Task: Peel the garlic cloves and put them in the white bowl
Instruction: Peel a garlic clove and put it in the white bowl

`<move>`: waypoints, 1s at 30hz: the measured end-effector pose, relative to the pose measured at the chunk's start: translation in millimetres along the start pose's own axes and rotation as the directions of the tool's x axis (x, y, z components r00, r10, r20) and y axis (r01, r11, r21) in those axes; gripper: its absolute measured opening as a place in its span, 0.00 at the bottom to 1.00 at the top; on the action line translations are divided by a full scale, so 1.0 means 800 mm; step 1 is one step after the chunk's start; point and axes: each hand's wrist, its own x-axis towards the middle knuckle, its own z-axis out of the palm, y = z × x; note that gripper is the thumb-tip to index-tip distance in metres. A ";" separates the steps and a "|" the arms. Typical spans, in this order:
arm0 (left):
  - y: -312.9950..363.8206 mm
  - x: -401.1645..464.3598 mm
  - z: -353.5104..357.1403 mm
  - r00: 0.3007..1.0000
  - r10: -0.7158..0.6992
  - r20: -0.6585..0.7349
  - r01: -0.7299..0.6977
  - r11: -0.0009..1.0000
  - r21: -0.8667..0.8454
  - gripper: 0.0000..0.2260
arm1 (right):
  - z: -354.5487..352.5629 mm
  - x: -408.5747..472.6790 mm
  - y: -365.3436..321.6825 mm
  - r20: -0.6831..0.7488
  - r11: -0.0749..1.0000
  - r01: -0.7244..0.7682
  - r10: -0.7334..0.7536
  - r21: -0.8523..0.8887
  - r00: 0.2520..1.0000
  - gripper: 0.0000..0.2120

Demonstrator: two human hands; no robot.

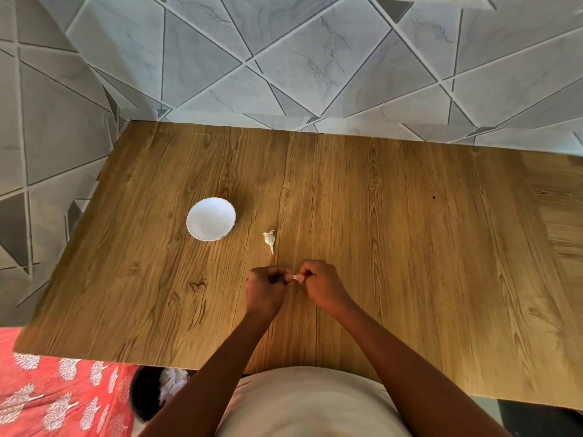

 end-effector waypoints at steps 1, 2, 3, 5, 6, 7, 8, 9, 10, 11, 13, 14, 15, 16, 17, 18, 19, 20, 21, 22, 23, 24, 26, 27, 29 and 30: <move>0.000 -0.001 0.000 1.000 0.003 -0.001 -0.003 1.000 -0.004 0.05 | 0.001 0.002 0.001 0.000 0.993 -0.049 0.049 0.110 0.999 0.15; 0.000 -0.001 0.000 1.000 0.001 -0.003 -0.001 1.000 -0.008 0.05 | 0.000 0.003 0.001 0.010 0.977 -0.090 0.090 0.192 0.996 0.16; -0.001 -0.002 0.000 1.000 -0.002 -0.005 0.002 1.000 -0.014 0.05 | -0.001 0.003 0.001 0.027 0.965 -0.117 0.114 0.233 0.993 0.16; -0.001 -0.003 -0.001 1.000 0.000 -0.019 -0.001 1.000 -0.016 0.05 | -0.003 0.000 0.002 0.047 0.974 -0.105 0.097 0.199 0.994 0.12; -0.001 -0.004 -0.001 1.000 0.007 -0.024 -0.008 1.000 -0.011 0.05 | -0.005 -0.001 0.002 0.033 0.990 -0.060 0.056 0.130 0.998 0.10; -0.001 -0.005 -0.001 1.000 0.019 -0.024 -0.019 1.000 -0.004 0.04 | -0.005 -0.002 0.002 0.009 1.000 0.005 -0.005 0.031 1.000 0.08; -0.001 -0.006 -0.001 0.999 0.034 -0.023 -0.034 0.999 0.008 0.04 | -0.007 -0.004 0.003 -0.010 0.992 0.084 -0.085 -0.094 0.996 0.06; -0.001 -0.008 -0.001 0.998 0.052 -0.023 -0.051 0.998 0.021 0.04 | -0.008 -0.005 0.004 -0.018 0.958 0.161 -0.170 -0.237 0.985 0.04; -0.001 -0.009 0.000 0.998 0.066 -0.024 -0.065 0.997 0.031 0.04 | -0.009 -0.006 0.005 -0.012 0.898 0.229 -0.252 -0.377 0.968 0.03; 0.000 -0.011 0.001 0.997 0.072 -0.027 -0.071 0.997 0.034 0.04 | -0.010 -0.007 0.005 0.001 0.826 0.278 -0.318 -0.490 0.948 0.04; 0.001 -0.012 0.002 0.997 0.065 -0.030 -0.064 0.997 0.033 0.04 | -0.010 -0.009 0.008 0.037 0.693 0.347 -0.420 -0.632 0.907 0.10; 0.001 -0.012 0.003 0.998 0.061 -0.029 -0.060 0.998 0.033 0.04 | -0.010 -0.011 0.010 0.058 0.627 0.375 -0.465 -0.683 0.883 0.12; 0.001 -0.011 0.004 0.998 0.056 -0.029 -0.055 0.998 0.034 0.04 | -0.010 -0.012 0.012 0.077 0.564 0.407 -0.517 -0.718 0.852 0.13; 0.000 -0.010 0.003 0.998 0.049 -0.029 -0.048 0.998 0.035 0.04 | -0.010 -0.013 0.014 0.097 0.507 0.437 -0.565 -0.743 0.819 0.13; 0.001 -0.009 0.003 0.999 0.039 -0.028 -0.038 0.999 0.033 0.05 | -0.010 -0.013 0.017 0.107 0.462 0.463 -0.610 -0.756 0.785 0.12; 0.002 -0.009 0.003 0.999 0.032 -0.026 -0.031 0.999 0.028 0.05 | -0.010 -0.013 0.020 0.104 0.443 0.475 -0.639 -0.760 0.762 0.11; 0.002 -0.008 0.004 0.999 0.026 -0.022 -0.026 0.999 0.021 0.05 | -0.011 -0.012 0.022 0.092 0.450 0.482 -0.652 -0.752 0.753 0.10; 0.002 -0.008 0.004 1.000 0.021 -0.020 -0.021 1.000 0.015 0.04 | -0.010 -0.011 0.024 0.074 0.483 0.485 -0.649 -0.730 0.757 0.09; 0.002 -0.008 0.005 1.000 0.016 -0.022 -0.016 1.000 0.009 0.04 | -0.010 -0.010 0.025 0.031 0.560 0.474 -0.624 -0.679 0.781 0.08; 0.003 -0.009 0.006 1.000 0.012 -0.023 -0.012 1.000 0.003 0.04 | -0.007 -0.011 0.025 -0.044 0.681 0.437 -0.566 -0.587 0.823 0.05; 0.003 -0.009 0.006 1.000 0.010 -0.022 -0.010 1.000 -0.008 0.04 | -0.004 -0.011 0.024 -0.132 0.817 0.369 -0.467 -0.443 0.874 0.02; 0.003 -0.009 0.007 1.000 0.011 -0.015 -0.011 1.000 -0.020 0.04 | 0.000 -0.012 0.023 -0.203 0.928 0.274 -0.328 -0.254 0.922 0.02; 0.001 -0.009 0.006 1.000 0.008 -0.005 -0.008 0.999 -0.032 0.04 | 0.006 -0.011 0.023 -0.236 0.988 0.080 -0.047 0.134 0.971 0.04; 0.001 -0.010 0.005 1.000 0.002 -0.014 -0.002 0.999 -0.034 0.03 | 0.006 -0.012 0.023 -0.234 0.971 0.039 0.017 0.235 0.972 0.04; 0.001 -0.010 0.003 0.999 -0.017 -0.039 0.015 0.998 -0.064 0.02 | -0.001 -0.010 0.027 -0.250 0.979 0.079 -0.030 0.190 0.968 0.04; 0.001 -0.010 0.001 0.999 -0.025 -0.046 0.021 0.996 -0.086 0.02 | -0.006 -0.010 0.031 -0.247 0.990 0.117 -0.094 0.082 0.964 0.04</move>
